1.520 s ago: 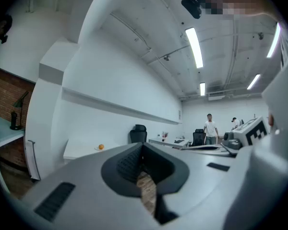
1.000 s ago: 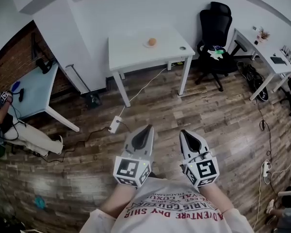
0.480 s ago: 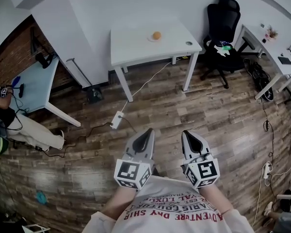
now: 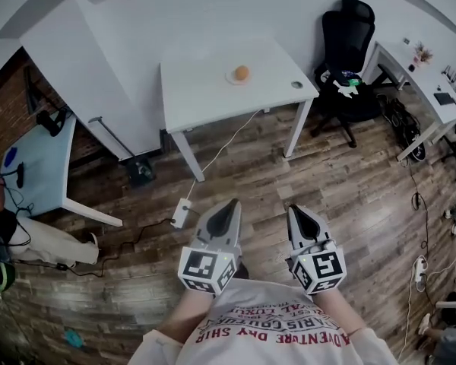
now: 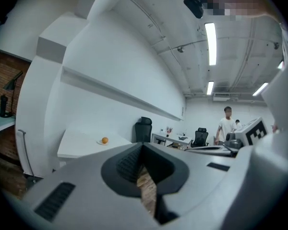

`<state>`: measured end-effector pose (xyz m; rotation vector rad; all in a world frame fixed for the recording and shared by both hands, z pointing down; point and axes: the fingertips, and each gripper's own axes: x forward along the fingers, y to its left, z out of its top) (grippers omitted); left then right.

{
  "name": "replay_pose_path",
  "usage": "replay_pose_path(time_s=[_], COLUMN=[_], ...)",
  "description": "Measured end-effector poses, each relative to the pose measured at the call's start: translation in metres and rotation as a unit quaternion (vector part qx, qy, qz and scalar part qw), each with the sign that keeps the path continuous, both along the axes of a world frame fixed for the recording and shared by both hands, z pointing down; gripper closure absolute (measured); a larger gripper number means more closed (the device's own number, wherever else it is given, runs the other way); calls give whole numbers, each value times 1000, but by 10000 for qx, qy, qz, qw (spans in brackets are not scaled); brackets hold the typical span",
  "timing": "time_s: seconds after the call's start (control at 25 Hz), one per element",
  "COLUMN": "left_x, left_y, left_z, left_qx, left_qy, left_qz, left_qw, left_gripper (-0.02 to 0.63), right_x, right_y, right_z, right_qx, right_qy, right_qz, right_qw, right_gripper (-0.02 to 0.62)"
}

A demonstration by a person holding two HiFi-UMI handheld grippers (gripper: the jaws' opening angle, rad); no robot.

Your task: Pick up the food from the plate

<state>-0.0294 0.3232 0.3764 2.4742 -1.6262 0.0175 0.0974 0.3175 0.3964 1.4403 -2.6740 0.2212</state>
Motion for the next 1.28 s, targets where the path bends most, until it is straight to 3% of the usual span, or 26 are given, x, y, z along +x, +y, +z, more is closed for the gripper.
replay_pose_path(time_s=[0.24, 0.6, 0.88, 1.28], left_x=[-55, -103, -107, -79], left_y=[-85, -171, -234, -367], left_z=[-6, 4, 23, 23], left_qx=[21, -165, -439, -468], left_qy=[70, 364, 604, 468], left_qz=[165, 259, 122, -440], left_qw=[9998, 9989, 9971, 9968], left_gripper=[600, 600, 600, 600], right_x=[-47, -96, -97, -69], right_y=[-81, -170, -240, -389], right_z=[-5, -3, 15, 13], right_qx=[-1, -59, -190, -184], right_qy=[-28, -25, 55, 47], right_qz=[239, 239, 88, -505], right_qw=[9997, 9997, 9998, 9985], right_gripper=[586, 586, 586, 586])
